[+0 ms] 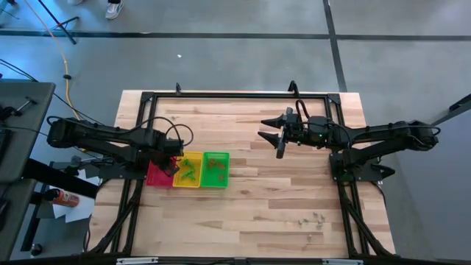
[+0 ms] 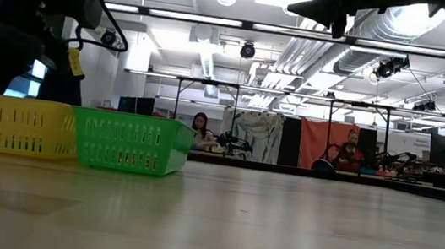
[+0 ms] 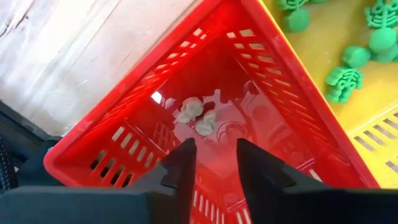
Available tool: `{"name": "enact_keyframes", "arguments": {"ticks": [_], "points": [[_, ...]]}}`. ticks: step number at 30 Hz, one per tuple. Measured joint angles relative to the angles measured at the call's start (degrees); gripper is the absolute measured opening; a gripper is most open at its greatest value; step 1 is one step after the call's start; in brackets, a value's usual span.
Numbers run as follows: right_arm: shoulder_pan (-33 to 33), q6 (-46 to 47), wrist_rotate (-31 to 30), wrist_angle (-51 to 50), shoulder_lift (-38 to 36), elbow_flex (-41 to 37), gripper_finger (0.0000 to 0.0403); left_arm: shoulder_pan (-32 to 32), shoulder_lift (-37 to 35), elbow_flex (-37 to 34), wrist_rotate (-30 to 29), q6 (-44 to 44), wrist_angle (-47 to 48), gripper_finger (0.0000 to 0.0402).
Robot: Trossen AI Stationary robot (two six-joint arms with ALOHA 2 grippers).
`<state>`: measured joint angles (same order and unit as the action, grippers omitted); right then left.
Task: Sort Halloween decoration
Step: Put the white skull toy into the red bin
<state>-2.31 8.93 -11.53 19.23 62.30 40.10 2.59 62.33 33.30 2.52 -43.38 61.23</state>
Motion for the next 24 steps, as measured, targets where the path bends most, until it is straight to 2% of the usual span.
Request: {"name": "enact_keyframes", "arguments": {"ticks": [6, 9, 13, 16, 19, 22, 24], "points": [[0.00, -0.02, 0.00, 0.04, 0.00, 0.00, 0.0222, 0.00, -0.09, 1.95, 1.85, -1.93, -0.02, 0.0146], [0.00, -0.02, 0.02, 0.29, 0.01, 0.00, 0.0222, 0.02, -0.88, 5.94, 1.92, 0.26, -0.81, 0.0154], [0.00, -0.02, 0.02, 0.30, 0.01, 0.00, 0.0222, 1.18, -2.63, 13.47, 0.22, 6.63, -6.63, 0.0156], [0.00, -0.01, 0.02, 0.35, 0.00, 0.00, 0.0222, 2.10, -4.08, 17.94, -4.39, 14.14, -17.49, 0.0156], [0.00, 0.42, 0.02, 0.83, 0.02, 0.00, 0.0222, 3.23, -5.33, 18.93, -9.17, 25.28, -34.03, 0.0156], [0.00, 1.80, 0.02, 1.74, 0.02, 0.00, 0.0222, 5.83, -4.54, 18.91, -9.89, 36.16, -47.35, 0.0156], [0.01, 2.59, 0.04, 2.02, 0.00, 0.00, 0.0222, 7.86, -3.09, 18.91, -9.28, 37.79, -53.65, 0.0156]]}}
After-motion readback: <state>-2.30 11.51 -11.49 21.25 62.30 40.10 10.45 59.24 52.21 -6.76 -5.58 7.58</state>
